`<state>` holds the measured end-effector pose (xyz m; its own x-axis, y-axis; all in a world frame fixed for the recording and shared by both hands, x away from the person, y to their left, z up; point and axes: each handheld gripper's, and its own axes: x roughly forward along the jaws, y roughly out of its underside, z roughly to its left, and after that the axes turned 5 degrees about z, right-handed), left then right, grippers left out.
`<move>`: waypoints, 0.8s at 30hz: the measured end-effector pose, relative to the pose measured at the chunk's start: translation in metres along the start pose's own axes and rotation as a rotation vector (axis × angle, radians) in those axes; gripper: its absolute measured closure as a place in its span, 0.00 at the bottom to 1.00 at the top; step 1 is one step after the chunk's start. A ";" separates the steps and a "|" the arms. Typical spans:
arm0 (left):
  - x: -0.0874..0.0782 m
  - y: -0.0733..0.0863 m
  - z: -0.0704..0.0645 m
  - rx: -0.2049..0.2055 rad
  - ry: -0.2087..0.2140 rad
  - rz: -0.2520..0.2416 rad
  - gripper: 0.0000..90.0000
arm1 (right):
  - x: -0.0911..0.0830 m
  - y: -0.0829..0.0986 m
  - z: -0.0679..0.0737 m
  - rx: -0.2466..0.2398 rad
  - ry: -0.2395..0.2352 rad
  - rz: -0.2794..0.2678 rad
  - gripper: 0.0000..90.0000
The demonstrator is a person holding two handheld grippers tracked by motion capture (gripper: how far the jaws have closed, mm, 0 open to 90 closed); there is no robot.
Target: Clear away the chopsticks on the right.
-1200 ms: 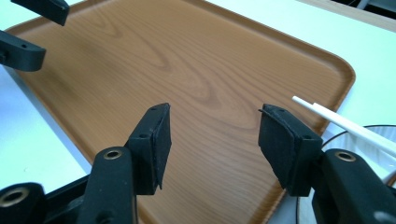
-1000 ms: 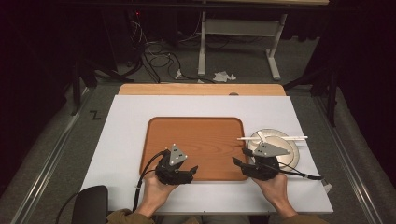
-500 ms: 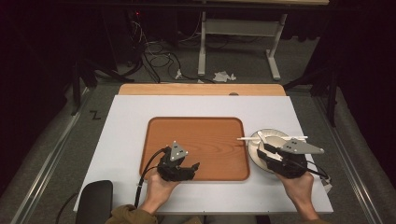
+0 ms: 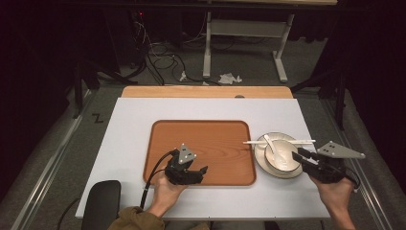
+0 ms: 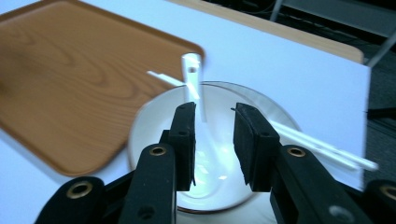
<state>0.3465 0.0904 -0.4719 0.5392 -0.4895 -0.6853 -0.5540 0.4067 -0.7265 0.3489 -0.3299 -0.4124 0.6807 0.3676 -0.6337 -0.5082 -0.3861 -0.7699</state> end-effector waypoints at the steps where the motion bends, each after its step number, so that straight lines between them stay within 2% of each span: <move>1: 0.000 0.000 0.000 -0.002 -0.001 -0.001 0.36 | -0.001 0.000 -0.005 0.003 0.005 -0.002 0.79; 4: -0.002 0.001 -0.002 0.000 -0.003 0.000 0.35 | -0.002 -0.001 -0.021 0.003 0.015 0.009 0.83; 6: -0.006 0.002 -0.004 0.008 0.000 -0.006 0.35 | 0.001 -0.002 -0.031 0.000 -0.004 0.023 0.86; 7: -0.009 0.002 -0.005 0.011 -0.001 -0.011 0.35 | 0.002 -0.003 -0.035 0.018 -0.011 0.029 0.86; 9: -0.013 0.004 -0.005 0.012 -0.002 -0.019 0.35 | 0.007 -0.007 -0.043 0.017 0.009 0.046 0.86; 12: -0.018 0.008 -0.005 0.004 -0.014 -0.017 0.35 | 0.017 -0.015 -0.052 -0.018 0.034 0.086 0.86; 13: -0.020 0.010 -0.004 -0.003 -0.021 -0.016 0.35 | 0.022 -0.018 -0.055 -0.043 0.040 0.102 0.86; 17: -0.026 0.017 -0.001 -0.034 -0.041 -0.011 0.34 | 0.043 -0.025 -0.066 -0.096 0.049 0.168 0.89; 18: -0.028 0.019 -0.001 -0.040 -0.047 -0.015 0.34 | 0.048 -0.025 -0.069 -0.096 0.043 0.197 0.89; 19: -0.028 0.019 -0.001 -0.040 -0.047 -0.015 0.33 | 0.048 -0.025 -0.069 -0.096 0.043 0.197 0.89; 20: -0.030 0.020 0.000 -0.043 -0.052 -0.015 0.33 | 0.061 -0.024 -0.077 -0.107 0.042 0.256 0.89; 21: -0.033 0.023 0.000 -0.055 -0.061 -0.023 0.33 | 0.064 -0.023 -0.081 -0.115 0.032 0.277 0.88; 24: -0.037 0.028 0.001 -0.066 -0.074 -0.022 0.33 | 0.074 -0.021 -0.089 -0.114 0.014 0.302 0.88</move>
<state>0.3118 0.1203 -0.4669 0.5957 -0.4380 -0.6733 -0.5811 0.3436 -0.7377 0.4564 -0.3701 -0.4364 0.5158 0.2100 -0.8306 -0.6264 -0.5689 -0.5329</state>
